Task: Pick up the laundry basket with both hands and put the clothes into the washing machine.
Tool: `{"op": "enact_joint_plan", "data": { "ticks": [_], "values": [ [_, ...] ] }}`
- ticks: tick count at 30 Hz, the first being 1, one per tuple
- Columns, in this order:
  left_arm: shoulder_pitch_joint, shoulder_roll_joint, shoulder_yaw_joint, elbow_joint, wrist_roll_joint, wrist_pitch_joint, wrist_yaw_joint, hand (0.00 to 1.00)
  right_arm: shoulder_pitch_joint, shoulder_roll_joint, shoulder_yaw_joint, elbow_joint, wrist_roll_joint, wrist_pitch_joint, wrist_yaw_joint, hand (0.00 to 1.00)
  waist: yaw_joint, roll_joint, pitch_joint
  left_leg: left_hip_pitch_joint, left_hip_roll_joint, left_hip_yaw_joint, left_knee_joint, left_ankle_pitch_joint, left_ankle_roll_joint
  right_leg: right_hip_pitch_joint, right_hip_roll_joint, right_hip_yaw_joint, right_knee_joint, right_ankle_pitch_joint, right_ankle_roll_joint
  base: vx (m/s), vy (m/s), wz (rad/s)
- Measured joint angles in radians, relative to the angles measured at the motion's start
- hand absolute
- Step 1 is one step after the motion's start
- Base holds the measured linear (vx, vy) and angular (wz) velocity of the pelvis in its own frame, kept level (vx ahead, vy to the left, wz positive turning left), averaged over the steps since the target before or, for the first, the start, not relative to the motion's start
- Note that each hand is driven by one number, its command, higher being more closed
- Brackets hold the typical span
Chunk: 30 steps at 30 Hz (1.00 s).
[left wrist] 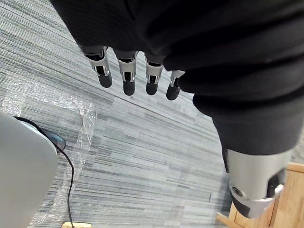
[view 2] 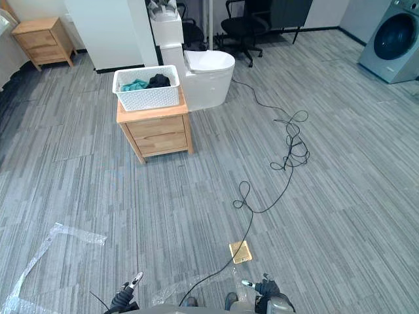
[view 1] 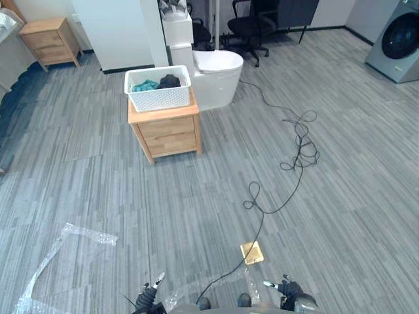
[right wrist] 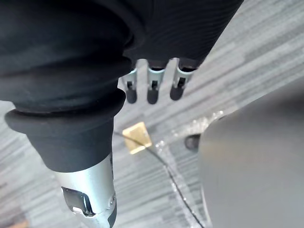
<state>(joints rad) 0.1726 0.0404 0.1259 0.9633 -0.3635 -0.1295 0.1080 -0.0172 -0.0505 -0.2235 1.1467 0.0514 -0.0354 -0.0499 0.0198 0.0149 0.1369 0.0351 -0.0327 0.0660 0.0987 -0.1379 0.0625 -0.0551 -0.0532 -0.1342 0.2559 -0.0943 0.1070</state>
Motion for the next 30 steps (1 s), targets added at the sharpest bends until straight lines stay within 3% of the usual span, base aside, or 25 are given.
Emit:
{"op": "enact_joint_plan", "data": {
  "ticks": [1,3,4,5,7,8,10,11,13,14,15,16,17,18,19,20,21,22,24,25,26,27,28,29,30],
  "values": [
    [0.001,-0.003,0.002,-0.006,0.0,0.001,0.0,0.0,0.005,0.0,-0.016,-0.019,0.013,0.001,0.0,0.0,0.003,0.001,0.002,-0.002,0.0,-0.005,0.012,-0.008,0.003,-0.046,-0.011,-0.013,0.104,-0.012,-0.01,-0.07,0.061,0.43],
    [-0.001,0.005,0.007,-0.016,0.0,0.002,-0.001,0.0,0.028,0.015,-0.031,-0.096,0.037,-0.002,-0.001,0.0,0.001,-0.02,0.022,0.009,-0.006,-0.016,0.05,-0.033,0.014,-0.224,-0.088,-0.071,0.495,-0.002,-0.076,0.04,0.041,0.46],
    [-0.004,0.011,0.026,-0.022,0.0,0.003,-0.002,0.0,0.03,0.023,-0.032,-0.113,0.039,-0.003,-0.002,0.0,0.005,-0.033,0.029,0.034,0.004,-0.025,0.071,-0.054,0.015,-0.281,-0.111,-0.081,0.63,0.001,-0.08,0.15,0.008,0.28],
    [-0.003,0.012,0.034,-0.022,0.002,0.007,-0.002,0.0,0.03,0.024,-0.031,-0.118,0.041,-0.005,-0.003,0.0,0.007,-0.034,0.029,0.043,0.016,-0.022,0.08,-0.067,0.01,-0.301,-0.113,-0.086,0.657,-0.002,-0.074,0.18,0.007,0.05],
    [-0.007,0.014,0.034,-0.019,0.01,0.016,-0.006,0.0,0.037,0.025,-0.035,-0.131,0.06,-0.015,-0.001,0.0,0.011,-0.034,0.029,0.058,0.052,-0.008,0.079,-0.097,-0.012,-0.358,-0.123,-0.148,0.538,-0.008,-0.062,0.16,0.019,-0.27],
    [-0.024,0.014,0.033,-0.001,0.016,0.018,-0.016,0.0,0.035,0.026,-0.047,-0.123,0.065,-0.025,0.001,0.0,0.005,-0.035,0.03,0.069,0.067,-0.007,0.063,-0.106,-0.024,-0.36,-0.114,-0.188,0.334,0.006,-0.043,0.3,0.009,-0.3],
    [-0.066,0.022,0.033,0.029,0.023,0.028,-0.022,0.0,0.026,0.038,-0.074,-0.096,0.092,-0.027,0.001,0.0,-0.009,-0.053,0.036,0.113,0.063,-0.008,0.013,-0.118,-0.039,-0.32,-0.097,-0.223,-0.077,0.106,0.017,0.43,-0.065,-0.15],
    [-0.078,0.025,0.033,0.029,0.023,0.031,-0.023,0.0,0.026,0.042,-0.084,-0.089,0.103,-0.026,0.002,0.0,-0.01,-0.062,0.041,0.131,0.057,-0.008,0.0,-0.126,-0.049,-0.31,-0.097,-0.221,-0.163,0.123,0.025,0.56,-0.19,0.02],
    [-0.112,0.02,0.035,0.027,0.023,0.032,-0.023,0.0,0.023,0.045,-0.104,-0.083,0.106,-0.02,0.005,0.0,-0.008,-0.07,0.042,0.159,0.064,-0.029,0.007,-0.184,-0.068,-0.307,-0.106,-0.205,-0.184,0.128,0.015,0.52,-0.21,0.32],
    [-0.126,0.009,0.036,0.024,0.025,0.033,-0.025,0.0,0.023,0.042,-0.124,-0.088,0.106,-0.016,0.009,0.0,-0.02,-0.04,0.035,0.178,0.121,-0.05,0.029,-0.235,-0.086,-0.306,-0.077,-0.199,-0.11,0.145,-0.014,0.72,-0.235,0.74],
    [-0.11,0.002,0.045,0.022,0.025,0.032,-0.029,0.0,0.025,0.032,-0.135,-0.093,0.104,-0.015,0.008,0.0,-0.031,-0.008,0.003,0.164,0.193,-0.08,0.121,-0.245,-0.109,-0.293,-0.014,-0.218,-0.066,0.156,-0.032,0.87,-0.312,0.74],
    [-0.112,0.003,0.061,0.022,0.025,0.034,-0.035,0.0,0.016,0.044,-0.141,-0.089,0.104,-0.014,0.005,0.0,-0.035,-0.008,0.004,0.119,0.211,-0.089,0.24,-0.244,-0.12,-0.287,0.011,-0.209,-0.048,0.182,-0.057,0.76,-0.325,0.39],
    [-0.102,-0.004,0.085,0.006,0.021,0.039,-0.04,0.0,0.01,0.041,-0.141,-0.086,0.105,-0.013,0.005,0.0,-0.029,0.001,0.009,0.016,0.243,-0.112,0.497,-0.157,-0.184,-0.256,0.04,-0.205,-0.016,0.24,-0.224,0.59,-0.325,0.01],
    [-0.091,-0.021,0.088,0.004,0.018,0.043,-0.04,0.0,0.009,0.038,-0.136,-0.095,0.105,-0.013,0.005,0.0,-0.026,0.008,0.014,-0.039,0.244,-0.133,0.664,0.003,-0.159,-0.225,0.058,-0.219,0.035,0.188,-0.238,0.93,-0.414,-0.37],
    [-0.065,-0.025,0.09,-0.016,0.002,0.044,-0.041,0.0,0.004,0.038,-0.108,-0.1,0.105,-0.006,0.004,0.0,0.001,0.002,0.015,-0.085,0.242,-0.143,0.834,0.254,-0.173,-0.145,0.074,-0.187,0.032,0.131,-0.249,0.81,-0.289,-0.58],
    [-0.06,-0.022,0.086,-0.025,0.0,0.042,-0.042,0.0,0.005,0.034,-0.097,-0.094,0.105,-0.006,0.002,0.0,0.013,0.004,0.024,-0.119,0.242,-0.139,0.931,0.234,-0.16,-0.097,0.092,-0.152,0.011,0.111,-0.255,0.93,-0.29,-1.11],
    [-0.061,-0.018,0.081,-0.043,0.0,0.039,-0.042,0.0,-0.039,0.03,-0.088,-0.07,0.105,-0.003,-0.009,0.0,0.041,0.027,0.044,-0.222,0.248,-0.107,1.114,0.137,-0.108,0.007,0.116,-0.097,-0.042,0.105,-0.261,0.57,-0.159,-1.0],
    [-0.061,-0.014,0.082,-0.048,0.0,0.036,-0.041,0.0,-0.052,0.027,-0.086,-0.066,0.105,-0.002,-0.013,0.0,0.047,0.013,0.054,-0.265,0.247,-0.078,1.134,0.101,-0.103,0.044,0.113,-0.083,-0.069,0.105,-0.261,0.68,-0.17,-1.0],
    [-0.057,-0.008,0.083,-0.064,-0.005,0.03,-0.04,0.0,-0.078,0.042,-0.064,-0.067,0.105,-0.002,-0.015,0.0,0.056,-0.009,0.067,-0.375,0.234,-0.01,1.041,0.021,-0.116,0.16,0.086,-0.066,-0.146,0.104,-0.259,0.66,-0.085,-0.51],
    [-0.049,0.002,0.084,-0.07,-0.022,0.024,-0.038,0.0,-0.095,0.042,-0.049,-0.066,0.106,-0.003,-0.018,0.0,0.059,-0.025,0.078,-0.428,0.215,0.031,0.838,-0.008,-0.127,0.225,0.059,-0.038,-0.158,0.08,-0.219,0.67,0.005,-0.44],
    [-0.045,0.003,0.084,-0.07,-0.023,0.021,-0.035,0.0,-0.101,0.043,-0.048,-0.067,0.106,-0.004,-0.02,0.0,0.063,-0.026,0.078,-0.431,0.205,0.049,0.728,-0.008,-0.126,0.248,0.047,-0.029,-0.158,0.062,-0.191,0.8,0.077,-0.72],
    [-0.031,0.001,0.085,-0.066,-0.022,0.016,-0.029,0.0,-0.104,0.038,-0.034,-0.077,0.106,-0.006,-0.026,0.0,0.075,-0.017,0.073,-0.426,0.196,0.077,0.474,0.006,-0.129,0.293,0.034,-0.021,-0.159,0.024,-0.132,0.53,0.109,-0.63],
    [-0.019,-0.002,0.086,-0.063,-0.022,0.014,-0.027,0.0,-0.104,0.031,-0.027,-0.082,0.106,-0.007,-0.03,0.0,0.078,-0.008,0.068,-0.418,0.189,0.073,0.34,0.035,-0.121,0.32,0.033,-0.018,-0.167,0.004,-0.113,0.68,0.185,-0.82],
    [0.009,-0.012,0.093,-0.052,-0.02,0.011,-0.02,0.0,-0.097,0.024,-0.006,-0.099,0.106,-0.009,-0.035,0.0,0.081,0.017,0.051,-0.394,0.187,0.07,0.12,0.12,-0.106,0.363,0.039,-0.015,-0.182,-0.035,-0.075,0.72,0.284,-0.97],
    [0.034,-0.016,0.109,-0.021,-0.018,0.013,-0.015,0.0,-0.091,0.02,0.007,-0.106,0.105,-0.019,-0.037,0.0,0.091,0.04,0.026,-0.379,0.18,0.025,0.073,0.276,-0.042,0.4,0.048,0.004,-0.183,-0.08,-0.053,0.72,0.303,-1.01]
  ]
}}
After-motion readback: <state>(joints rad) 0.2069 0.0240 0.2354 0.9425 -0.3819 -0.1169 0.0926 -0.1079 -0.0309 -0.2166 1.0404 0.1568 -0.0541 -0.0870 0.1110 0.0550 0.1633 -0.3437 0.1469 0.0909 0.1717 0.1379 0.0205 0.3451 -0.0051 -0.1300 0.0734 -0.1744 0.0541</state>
